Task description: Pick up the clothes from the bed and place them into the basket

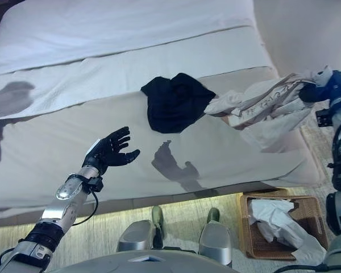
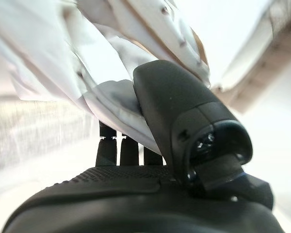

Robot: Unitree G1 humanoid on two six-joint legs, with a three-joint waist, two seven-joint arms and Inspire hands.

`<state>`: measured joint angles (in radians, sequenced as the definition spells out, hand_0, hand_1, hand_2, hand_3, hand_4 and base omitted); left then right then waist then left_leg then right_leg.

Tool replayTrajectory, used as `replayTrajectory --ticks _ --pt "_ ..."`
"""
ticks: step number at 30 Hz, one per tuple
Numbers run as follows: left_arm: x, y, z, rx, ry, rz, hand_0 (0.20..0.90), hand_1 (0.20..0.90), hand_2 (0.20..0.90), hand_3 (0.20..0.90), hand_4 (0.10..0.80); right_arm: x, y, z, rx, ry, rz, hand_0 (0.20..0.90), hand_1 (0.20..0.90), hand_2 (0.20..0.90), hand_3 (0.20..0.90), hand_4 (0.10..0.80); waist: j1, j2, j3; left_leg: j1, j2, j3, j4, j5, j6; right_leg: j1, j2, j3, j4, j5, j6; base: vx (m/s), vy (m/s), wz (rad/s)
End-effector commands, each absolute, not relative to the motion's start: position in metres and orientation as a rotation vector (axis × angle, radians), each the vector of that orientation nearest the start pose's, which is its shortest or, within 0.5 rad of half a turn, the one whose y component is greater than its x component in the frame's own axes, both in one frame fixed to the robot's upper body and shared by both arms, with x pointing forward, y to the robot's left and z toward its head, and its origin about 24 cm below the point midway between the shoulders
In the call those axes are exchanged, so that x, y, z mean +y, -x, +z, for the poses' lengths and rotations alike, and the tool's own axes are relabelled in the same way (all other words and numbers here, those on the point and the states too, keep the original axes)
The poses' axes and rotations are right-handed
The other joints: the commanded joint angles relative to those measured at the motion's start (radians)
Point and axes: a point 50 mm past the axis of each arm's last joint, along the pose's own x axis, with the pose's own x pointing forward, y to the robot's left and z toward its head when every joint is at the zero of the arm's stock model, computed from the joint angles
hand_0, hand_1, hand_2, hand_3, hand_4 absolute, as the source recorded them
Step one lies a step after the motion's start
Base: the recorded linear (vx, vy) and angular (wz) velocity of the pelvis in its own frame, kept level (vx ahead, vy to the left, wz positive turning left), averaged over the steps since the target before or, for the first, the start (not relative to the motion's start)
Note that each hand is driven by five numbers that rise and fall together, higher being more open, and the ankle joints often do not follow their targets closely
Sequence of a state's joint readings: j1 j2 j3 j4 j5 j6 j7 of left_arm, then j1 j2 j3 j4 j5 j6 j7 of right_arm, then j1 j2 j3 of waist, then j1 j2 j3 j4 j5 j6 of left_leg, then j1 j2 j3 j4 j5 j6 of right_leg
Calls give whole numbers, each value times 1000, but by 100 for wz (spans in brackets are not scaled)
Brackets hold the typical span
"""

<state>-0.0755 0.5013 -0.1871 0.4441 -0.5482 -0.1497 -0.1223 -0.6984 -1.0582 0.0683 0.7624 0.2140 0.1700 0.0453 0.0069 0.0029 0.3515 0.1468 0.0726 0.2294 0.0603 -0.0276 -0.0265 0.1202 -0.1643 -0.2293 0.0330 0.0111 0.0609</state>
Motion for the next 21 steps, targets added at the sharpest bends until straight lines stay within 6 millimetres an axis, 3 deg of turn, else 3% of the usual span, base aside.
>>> replayTrajectory --ticks 1,6,11,21 --pt "248 -246 -8 214 -15 -56 900 900 900 900 800 -415 -282 295 -163 745 -619 300 300 300 200 100 -31 -60 -182 -27 24 7 -2 -51 -22 -68 12 23 37 -20 47 24 23 -23" --pt "257 -242 -17 250 -40 -37 900 900 900 900 800 -427 -255 330 -244 777 -704 300 300 300 200 100 -69 -76 -213 -9 18 29 -46 -44 -22 -73 25 50 -6 7 66 15 14 -27" --pt "264 -237 -24 274 -50 -18 900 900 900 900 800 -437 -230 353 -277 798 -784 300 300 300 200 100 -111 -86 -237 3 19 58 -53 -52 -14 -86 40 85 -15 14 69 1 16 -33" --pt "274 -234 -29 301 -61 15 900 900 900 900 800 -458 -189 359 -294 749 -892 300 300 300 200 100 -182 -98 -257 20 26 93 -61 -67 -7 -108 65 147 -31 29 73 -6 -13 -19"
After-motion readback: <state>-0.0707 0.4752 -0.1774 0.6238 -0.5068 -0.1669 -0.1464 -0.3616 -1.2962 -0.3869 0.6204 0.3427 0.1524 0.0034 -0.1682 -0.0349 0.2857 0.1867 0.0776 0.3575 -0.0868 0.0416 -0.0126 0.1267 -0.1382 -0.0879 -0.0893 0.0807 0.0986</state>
